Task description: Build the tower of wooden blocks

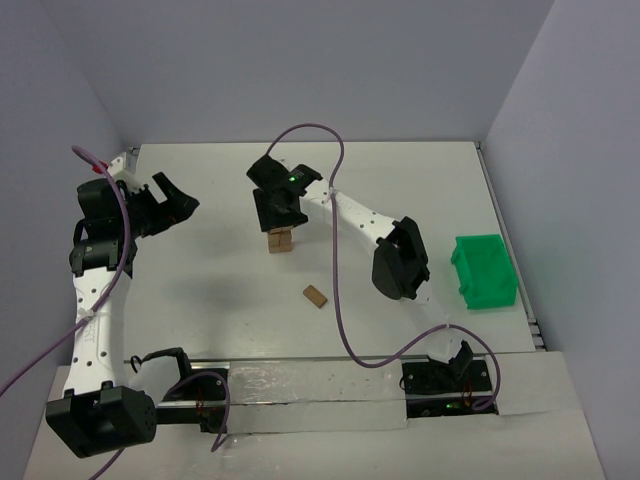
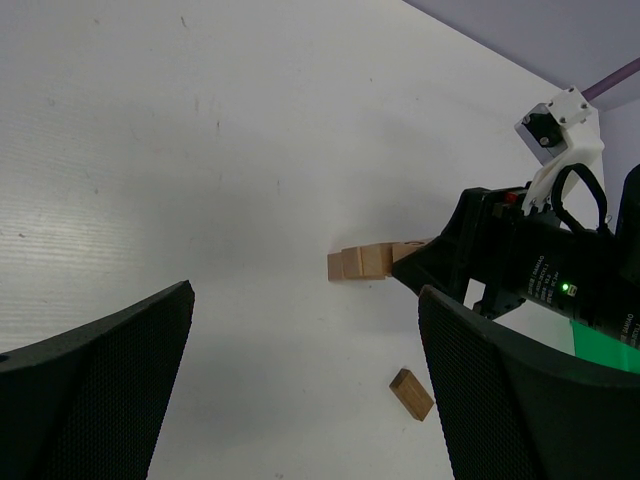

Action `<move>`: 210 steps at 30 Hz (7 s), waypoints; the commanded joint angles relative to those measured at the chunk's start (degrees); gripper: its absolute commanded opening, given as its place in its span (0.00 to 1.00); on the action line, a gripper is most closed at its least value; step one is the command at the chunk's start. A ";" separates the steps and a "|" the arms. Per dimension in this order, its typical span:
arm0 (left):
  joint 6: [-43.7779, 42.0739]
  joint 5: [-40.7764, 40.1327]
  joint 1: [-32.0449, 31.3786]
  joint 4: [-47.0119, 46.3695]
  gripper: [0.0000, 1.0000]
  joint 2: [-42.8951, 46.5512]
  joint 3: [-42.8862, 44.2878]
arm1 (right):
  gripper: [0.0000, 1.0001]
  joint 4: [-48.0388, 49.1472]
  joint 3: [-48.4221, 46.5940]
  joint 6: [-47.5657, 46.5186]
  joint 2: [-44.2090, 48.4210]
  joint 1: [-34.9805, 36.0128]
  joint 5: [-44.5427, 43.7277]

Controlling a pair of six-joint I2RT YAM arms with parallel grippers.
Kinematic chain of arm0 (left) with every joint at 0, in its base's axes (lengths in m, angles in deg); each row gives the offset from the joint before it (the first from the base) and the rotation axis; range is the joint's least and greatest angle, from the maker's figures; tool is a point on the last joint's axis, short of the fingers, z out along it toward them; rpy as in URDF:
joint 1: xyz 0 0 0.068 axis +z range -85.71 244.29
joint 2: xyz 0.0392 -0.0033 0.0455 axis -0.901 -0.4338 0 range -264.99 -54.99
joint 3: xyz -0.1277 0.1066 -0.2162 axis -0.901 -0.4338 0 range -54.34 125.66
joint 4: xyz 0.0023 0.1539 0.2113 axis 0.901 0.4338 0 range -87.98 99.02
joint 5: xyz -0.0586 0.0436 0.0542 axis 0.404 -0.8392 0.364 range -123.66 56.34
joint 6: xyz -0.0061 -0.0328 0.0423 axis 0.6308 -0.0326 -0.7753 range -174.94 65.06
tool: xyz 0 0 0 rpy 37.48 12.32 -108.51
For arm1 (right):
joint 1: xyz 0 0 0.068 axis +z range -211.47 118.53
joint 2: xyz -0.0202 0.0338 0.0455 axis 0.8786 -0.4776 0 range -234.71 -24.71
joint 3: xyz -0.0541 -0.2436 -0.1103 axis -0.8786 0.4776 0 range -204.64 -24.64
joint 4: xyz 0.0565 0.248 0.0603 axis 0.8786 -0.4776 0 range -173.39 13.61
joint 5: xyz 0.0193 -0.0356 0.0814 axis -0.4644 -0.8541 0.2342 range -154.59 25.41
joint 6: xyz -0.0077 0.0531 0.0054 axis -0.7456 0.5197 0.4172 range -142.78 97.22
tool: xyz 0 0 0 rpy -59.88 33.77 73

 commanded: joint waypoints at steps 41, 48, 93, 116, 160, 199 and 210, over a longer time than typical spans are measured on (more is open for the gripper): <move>0.16 2.97 1.45 -3.09 0.99 0.65 0.18 | 0.80 1.83 0.35 2.06 3.27 0.98 1.50; 0.16 3.08 1.54 -3.03 0.99 0.68 0.00 | 0.81 1.77 0.14 2.12 3.12 1.06 1.58; 0.07 4.25 2.95 -3.35 0.99 1.00 -1.05 | 1.00 1.77 -0.86 5.78 -2.80 1.94 -3.07; -0.24 5.10 4.00 -3.49 0.99 1.09 -1.67 | 1.00 2.52 -1.41 6.16 -5.67 1.94 -4.36; -0.37 6.77 5.50 -4.42 0.99 1.27 -3.60 | 0.94 3.43 -2.21 5.88 -5.50 3.96 -9.64; -0.28 8.35 6.82 -4.61 0.99 1.15 -4.48 | 0.81 3.82 -0.16 6.95 -3.48 3.73 -10.05; -0.02 8.61 6.82 -5.02 0.99 1.26 -4.75 | 0.76 3.96 1.23 8.10 -2.86 2.64 -8.85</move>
